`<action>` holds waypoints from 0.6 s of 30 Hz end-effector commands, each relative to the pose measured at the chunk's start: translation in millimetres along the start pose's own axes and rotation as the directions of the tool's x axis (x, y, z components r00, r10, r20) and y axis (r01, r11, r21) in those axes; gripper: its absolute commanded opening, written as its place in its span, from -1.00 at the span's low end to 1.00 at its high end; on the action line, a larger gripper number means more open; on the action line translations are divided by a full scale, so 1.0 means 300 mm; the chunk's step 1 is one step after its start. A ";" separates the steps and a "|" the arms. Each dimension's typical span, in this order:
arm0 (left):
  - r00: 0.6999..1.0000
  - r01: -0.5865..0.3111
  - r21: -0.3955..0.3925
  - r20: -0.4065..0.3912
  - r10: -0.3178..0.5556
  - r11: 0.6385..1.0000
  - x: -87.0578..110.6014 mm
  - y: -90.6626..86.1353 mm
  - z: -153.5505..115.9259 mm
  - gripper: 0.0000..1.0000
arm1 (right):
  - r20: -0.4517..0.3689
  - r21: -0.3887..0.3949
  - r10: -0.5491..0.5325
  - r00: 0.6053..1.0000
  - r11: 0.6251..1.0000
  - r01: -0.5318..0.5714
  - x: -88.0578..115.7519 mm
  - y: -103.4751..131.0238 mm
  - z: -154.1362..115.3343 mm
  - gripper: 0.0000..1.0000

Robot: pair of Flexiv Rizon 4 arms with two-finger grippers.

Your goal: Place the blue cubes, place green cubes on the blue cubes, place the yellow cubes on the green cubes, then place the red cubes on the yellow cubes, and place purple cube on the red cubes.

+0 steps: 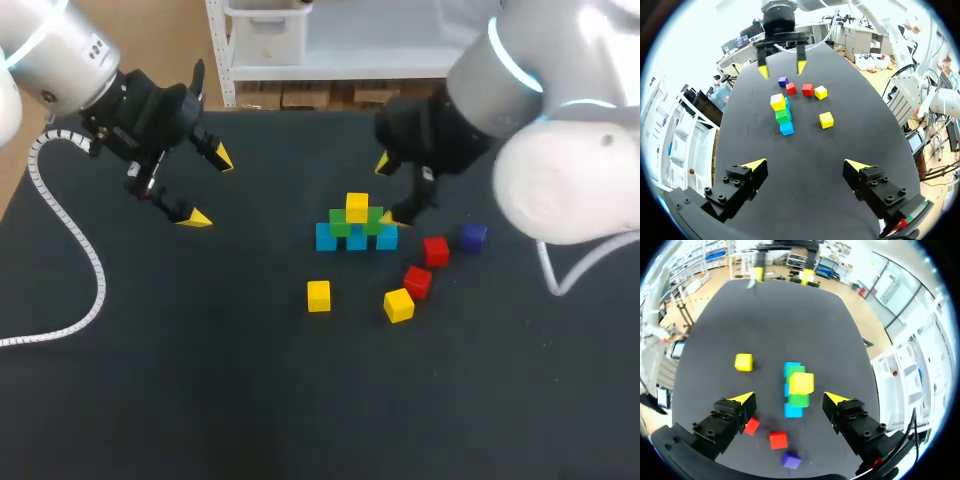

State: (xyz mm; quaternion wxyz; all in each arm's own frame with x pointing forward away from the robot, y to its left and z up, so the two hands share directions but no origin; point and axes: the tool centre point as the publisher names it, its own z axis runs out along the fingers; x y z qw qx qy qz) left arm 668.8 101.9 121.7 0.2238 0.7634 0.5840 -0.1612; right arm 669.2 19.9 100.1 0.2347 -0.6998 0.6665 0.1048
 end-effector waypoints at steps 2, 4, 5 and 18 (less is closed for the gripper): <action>1.000 -0.002 0.000 0.001 0.002 1.000 0.003 0.001 -0.001 1.00 | 0.068 -0.024 -0.076 0.995 0.997 0.078 0.053 0.139 -0.118 0.69; 1.000 -0.002 0.000 0.001 0.002 1.000 0.003 0.001 -0.001 1.00 | 0.076 -0.046 -0.102 0.992 0.993 0.106 0.071 0.177 -0.111 0.69; 1.000 -0.002 0.000 0.001 0.002 1.000 0.003 0.001 -0.001 1.00 | 0.080 -0.056 -0.116 0.990 0.991 0.120 0.078 0.194 -0.104 0.69; 1.000 -0.002 0.000 0.001 0.002 1.000 0.003 0.001 -0.001 1.00 | 0.126 -0.130 -0.217 0.968 0.964 0.233 0.158 0.333 0.089 0.53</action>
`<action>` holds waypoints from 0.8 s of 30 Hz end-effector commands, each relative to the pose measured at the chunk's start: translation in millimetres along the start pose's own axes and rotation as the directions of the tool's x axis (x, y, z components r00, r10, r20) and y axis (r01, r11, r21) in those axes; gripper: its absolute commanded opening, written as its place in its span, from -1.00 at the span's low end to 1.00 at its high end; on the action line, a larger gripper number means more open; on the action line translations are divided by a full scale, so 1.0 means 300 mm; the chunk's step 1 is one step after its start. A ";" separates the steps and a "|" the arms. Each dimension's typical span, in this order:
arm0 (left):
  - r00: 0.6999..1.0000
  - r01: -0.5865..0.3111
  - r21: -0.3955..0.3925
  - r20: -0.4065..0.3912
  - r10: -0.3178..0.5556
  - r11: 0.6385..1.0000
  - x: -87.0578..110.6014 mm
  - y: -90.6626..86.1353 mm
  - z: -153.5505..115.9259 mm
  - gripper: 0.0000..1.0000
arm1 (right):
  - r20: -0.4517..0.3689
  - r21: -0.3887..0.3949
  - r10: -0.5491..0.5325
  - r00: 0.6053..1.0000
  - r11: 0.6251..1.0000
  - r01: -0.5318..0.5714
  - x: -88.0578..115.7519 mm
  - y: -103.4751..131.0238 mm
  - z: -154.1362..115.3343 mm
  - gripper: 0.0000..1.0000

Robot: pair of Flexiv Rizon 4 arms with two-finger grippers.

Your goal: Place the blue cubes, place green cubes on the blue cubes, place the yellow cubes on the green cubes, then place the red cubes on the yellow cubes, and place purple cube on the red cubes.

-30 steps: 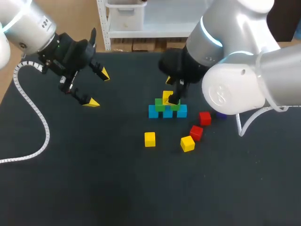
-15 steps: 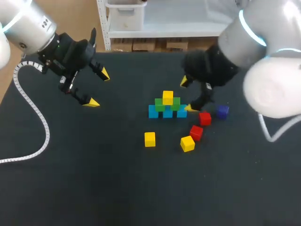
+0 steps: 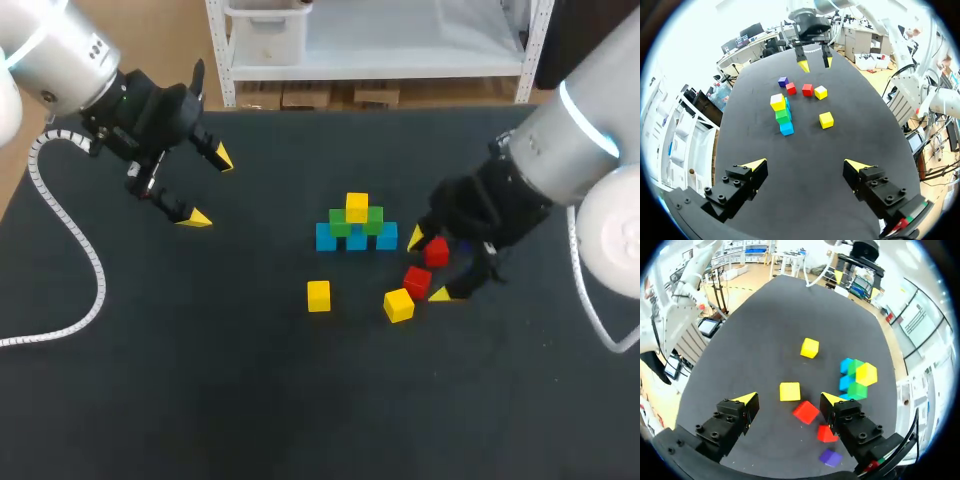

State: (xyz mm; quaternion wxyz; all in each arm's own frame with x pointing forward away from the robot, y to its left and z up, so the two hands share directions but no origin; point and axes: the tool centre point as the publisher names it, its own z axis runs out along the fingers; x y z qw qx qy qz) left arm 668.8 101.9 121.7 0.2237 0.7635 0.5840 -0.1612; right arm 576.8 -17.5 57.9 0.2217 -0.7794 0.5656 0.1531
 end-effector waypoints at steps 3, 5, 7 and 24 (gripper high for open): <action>1.000 -0.002 0.000 0.001 0.002 1.000 0.003 0.001 -0.001 1.00 | 0.028 -0.005 -0.039 0.999 0.999 0.040 0.015 0.007 0.113 0.58; 1.000 -0.002 0.000 0.001 0.002 1.000 0.003 0.001 -0.001 1.00 | 0.031 -0.008 -0.053 0.998 0.999 0.053 0.009 0.012 0.130 0.55; 1.000 -0.002 0.000 0.001 0.002 1.000 0.003 0.001 -0.001 1.00 | 0.029 -0.012 -0.057 0.998 0.998 0.057 0.008 0.014 0.145 0.52; 1.000 -0.002 0.000 0.001 0.002 1.000 0.003 0.001 -0.001 1.00 | -0.078 -0.052 -0.094 0.992 0.995 0.091 0.018 0.011 0.170 0.17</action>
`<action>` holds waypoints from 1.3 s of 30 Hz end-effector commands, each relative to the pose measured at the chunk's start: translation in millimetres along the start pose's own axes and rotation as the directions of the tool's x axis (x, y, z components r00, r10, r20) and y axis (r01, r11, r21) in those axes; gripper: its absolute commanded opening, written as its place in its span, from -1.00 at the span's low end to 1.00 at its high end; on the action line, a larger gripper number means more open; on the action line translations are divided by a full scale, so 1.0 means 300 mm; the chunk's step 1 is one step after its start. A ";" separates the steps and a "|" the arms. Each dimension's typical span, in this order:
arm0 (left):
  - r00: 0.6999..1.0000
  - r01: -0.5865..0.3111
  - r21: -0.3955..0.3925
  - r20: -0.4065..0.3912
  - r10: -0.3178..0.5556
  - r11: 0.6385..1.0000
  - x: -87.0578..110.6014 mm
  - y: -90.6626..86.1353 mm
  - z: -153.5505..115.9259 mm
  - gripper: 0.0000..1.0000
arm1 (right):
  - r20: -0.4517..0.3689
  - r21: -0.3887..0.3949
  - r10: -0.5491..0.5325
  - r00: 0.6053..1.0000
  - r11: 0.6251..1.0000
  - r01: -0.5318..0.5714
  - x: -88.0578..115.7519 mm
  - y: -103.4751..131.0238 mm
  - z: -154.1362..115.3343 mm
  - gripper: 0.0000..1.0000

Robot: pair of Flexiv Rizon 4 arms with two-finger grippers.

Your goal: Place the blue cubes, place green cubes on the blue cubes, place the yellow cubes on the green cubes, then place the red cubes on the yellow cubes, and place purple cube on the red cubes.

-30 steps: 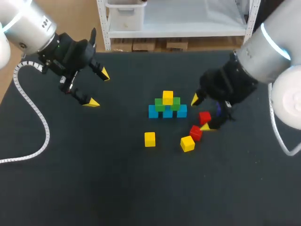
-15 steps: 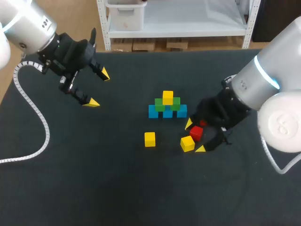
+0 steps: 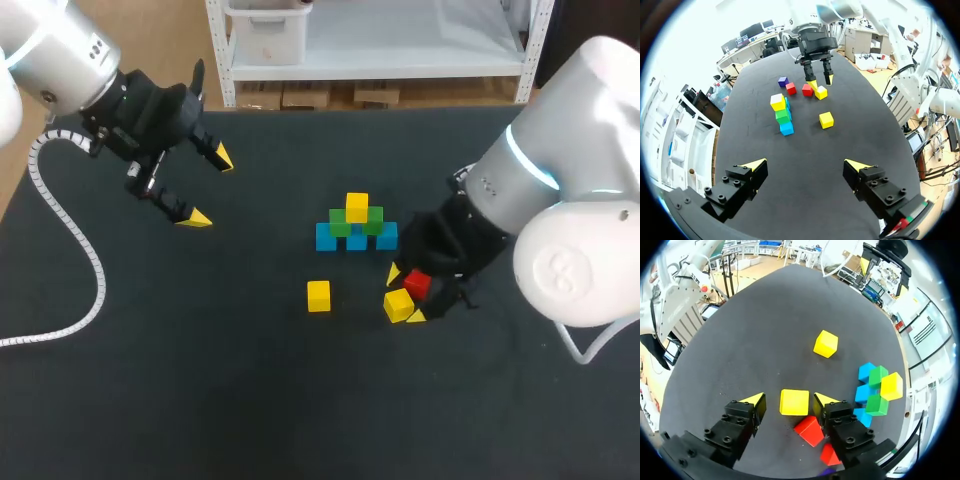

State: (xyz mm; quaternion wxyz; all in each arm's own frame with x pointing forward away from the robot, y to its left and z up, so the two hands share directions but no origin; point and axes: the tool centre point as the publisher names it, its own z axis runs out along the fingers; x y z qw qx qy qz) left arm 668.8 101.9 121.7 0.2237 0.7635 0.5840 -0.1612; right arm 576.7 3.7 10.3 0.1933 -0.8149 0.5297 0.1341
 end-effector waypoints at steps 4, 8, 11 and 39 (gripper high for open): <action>1.000 -0.002 0.000 0.001 0.002 1.000 0.003 0.001 -0.001 1.00 | -0.050 -0.006 0.003 0.999 1.000 -0.003 0.003 0.003 -0.003 0.15; 1.000 -0.002 0.000 0.001 0.002 1.000 0.003 0.001 -0.001 1.00 | -0.064 -0.011 0.002 0.998 1.000 -0.003 0.008 0.003 0.001 0.21; 1.000 -0.002 0.000 0.001 0.002 1.000 0.003 0.001 -0.001 1.00 | -0.074 -0.015 0.003 0.997 1.000 -0.004 0.011 0.003 0.006 0.25; 1.000 -0.002 0.000 0.001 0.002 1.000 0.003 0.001 -0.001 1.00 | -0.161 -0.028 0.031 0.987 0.999 -0.036 0.050 0.008 0.039 0.22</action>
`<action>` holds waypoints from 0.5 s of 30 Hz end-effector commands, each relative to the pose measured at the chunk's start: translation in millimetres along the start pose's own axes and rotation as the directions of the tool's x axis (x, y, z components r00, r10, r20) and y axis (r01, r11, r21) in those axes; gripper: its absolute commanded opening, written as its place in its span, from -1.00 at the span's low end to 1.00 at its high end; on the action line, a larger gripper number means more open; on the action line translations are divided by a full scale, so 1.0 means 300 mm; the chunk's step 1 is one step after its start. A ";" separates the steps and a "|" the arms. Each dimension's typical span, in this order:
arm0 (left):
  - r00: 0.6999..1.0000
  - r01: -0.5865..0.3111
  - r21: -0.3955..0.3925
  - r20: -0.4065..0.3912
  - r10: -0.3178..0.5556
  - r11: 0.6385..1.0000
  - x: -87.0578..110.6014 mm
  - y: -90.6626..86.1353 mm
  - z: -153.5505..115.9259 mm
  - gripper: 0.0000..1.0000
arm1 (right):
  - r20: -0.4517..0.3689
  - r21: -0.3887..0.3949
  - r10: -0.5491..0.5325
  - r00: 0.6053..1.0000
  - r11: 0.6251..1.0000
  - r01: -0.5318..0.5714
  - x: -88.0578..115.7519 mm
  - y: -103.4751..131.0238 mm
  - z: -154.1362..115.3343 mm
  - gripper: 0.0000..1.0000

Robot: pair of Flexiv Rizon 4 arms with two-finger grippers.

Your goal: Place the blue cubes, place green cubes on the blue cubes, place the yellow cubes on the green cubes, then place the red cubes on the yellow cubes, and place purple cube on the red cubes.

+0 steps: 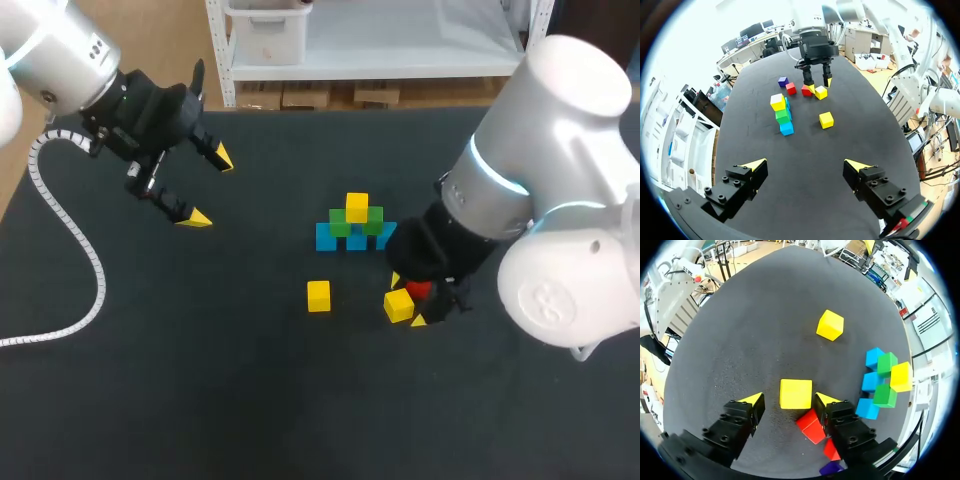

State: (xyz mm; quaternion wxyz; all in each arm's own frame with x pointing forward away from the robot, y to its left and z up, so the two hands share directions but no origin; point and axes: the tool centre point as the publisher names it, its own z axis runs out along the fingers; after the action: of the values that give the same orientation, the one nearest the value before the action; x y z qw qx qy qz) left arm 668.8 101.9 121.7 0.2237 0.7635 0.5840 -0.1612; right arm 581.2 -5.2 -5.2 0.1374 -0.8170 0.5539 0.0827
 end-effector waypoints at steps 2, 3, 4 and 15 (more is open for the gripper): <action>1.000 -0.002 0.000 0.001 0.002 1.000 0.003 0.001 -0.001 1.00 | -0.010 -0.001 0.003 1.000 1.000 -0.003 -0.002 0.003 0.008 0.17; 1.000 -0.002 0.000 0.001 0.002 1.000 0.003 0.001 -0.001 1.00 | -0.010 -0.001 0.003 1.000 1.000 -0.003 -0.002 0.003 0.009 0.16; 1.000 -0.002 0.000 0.001 0.002 1.000 0.003 0.001 -0.001 1.00 | -0.010 -0.001 0.003 1.000 1.000 -0.003 -0.002 0.002 0.010 0.16; 1.000 -0.002 0.000 0.001 0.002 1.000 0.003 0.001 -0.001 1.00 | -0.017 0.004 0.008 1.000 1.000 -0.008 0.002 -0.006 0.015 -0.20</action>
State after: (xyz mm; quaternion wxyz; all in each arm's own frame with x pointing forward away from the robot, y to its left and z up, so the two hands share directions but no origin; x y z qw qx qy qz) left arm 668.8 101.9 121.7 0.2237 0.7634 0.5840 -0.1612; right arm 582.8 -4.1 -8.4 0.1338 -0.8156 0.5578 0.0760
